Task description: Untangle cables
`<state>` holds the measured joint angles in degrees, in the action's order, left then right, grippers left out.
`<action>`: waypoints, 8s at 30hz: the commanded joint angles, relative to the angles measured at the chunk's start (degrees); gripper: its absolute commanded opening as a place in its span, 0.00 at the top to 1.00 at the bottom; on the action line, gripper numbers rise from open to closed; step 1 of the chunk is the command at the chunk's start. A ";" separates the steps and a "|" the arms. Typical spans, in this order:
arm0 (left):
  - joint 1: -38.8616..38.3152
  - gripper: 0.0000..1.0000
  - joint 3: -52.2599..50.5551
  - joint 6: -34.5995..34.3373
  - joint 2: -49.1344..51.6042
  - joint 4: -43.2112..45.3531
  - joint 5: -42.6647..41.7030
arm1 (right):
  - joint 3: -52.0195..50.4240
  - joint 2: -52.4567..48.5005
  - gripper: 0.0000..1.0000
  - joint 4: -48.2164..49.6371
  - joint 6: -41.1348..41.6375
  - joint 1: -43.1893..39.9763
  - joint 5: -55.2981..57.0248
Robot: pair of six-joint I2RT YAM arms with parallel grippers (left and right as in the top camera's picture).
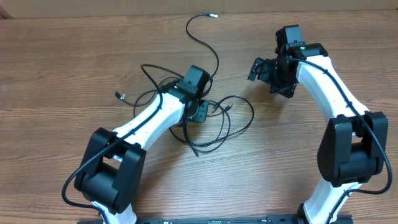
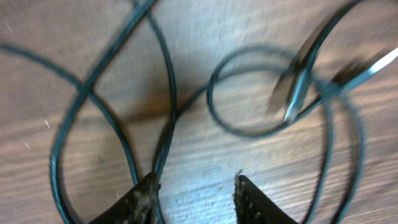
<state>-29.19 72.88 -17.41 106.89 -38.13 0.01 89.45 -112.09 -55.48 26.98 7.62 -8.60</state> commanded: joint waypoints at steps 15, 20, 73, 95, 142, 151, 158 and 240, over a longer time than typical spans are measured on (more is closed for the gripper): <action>0.68 0.65 -5.25 0.98 0.66 1.18 1.88 | -0.15 0.20 0.00 0.15 -0.02 0.13 0.00; 0.66 0.66 -7.56 -0.02 0.68 3.34 1.42 | -0.13 0.20 0.00 0.15 -0.02 0.13 0.02; 0.74 0.96 -9.20 2.69 -6.40 5.73 -23.85 | -0.13 0.20 0.00 0.15 -0.02 0.13 0.00; 0.72 0.96 -2.21 -1.53 -45.20 31.36 -23.61 | -0.13 0.20 0.00 0.15 -0.02 0.13 0.00; 12.87 0.96 -2.27 -59.32 -28.83 73.61 -65.79 | -0.13 0.20 0.00 0.15 -0.02 0.13 0.02; 28.98 0.96 -2.23 -87.23 -29.07 110.22 -63.98 | -0.13 0.20 0.00 0.15 -0.02 0.13 0.00; 41.20 0.96 -2.23 -89.90 -29.00 99.69 -69.29 | -0.15 0.20 0.00 0.15 -0.02 0.13 0.00; 77.83 0.00 -2.27 -9.99 1.62 11.67 -2.45 | -0.15 0.20 0.00 0.15 -0.02 0.13 0.02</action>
<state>48.64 70.19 -23.83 108.29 -25.04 -0.16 89.43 -112.09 -55.53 26.98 7.62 -8.62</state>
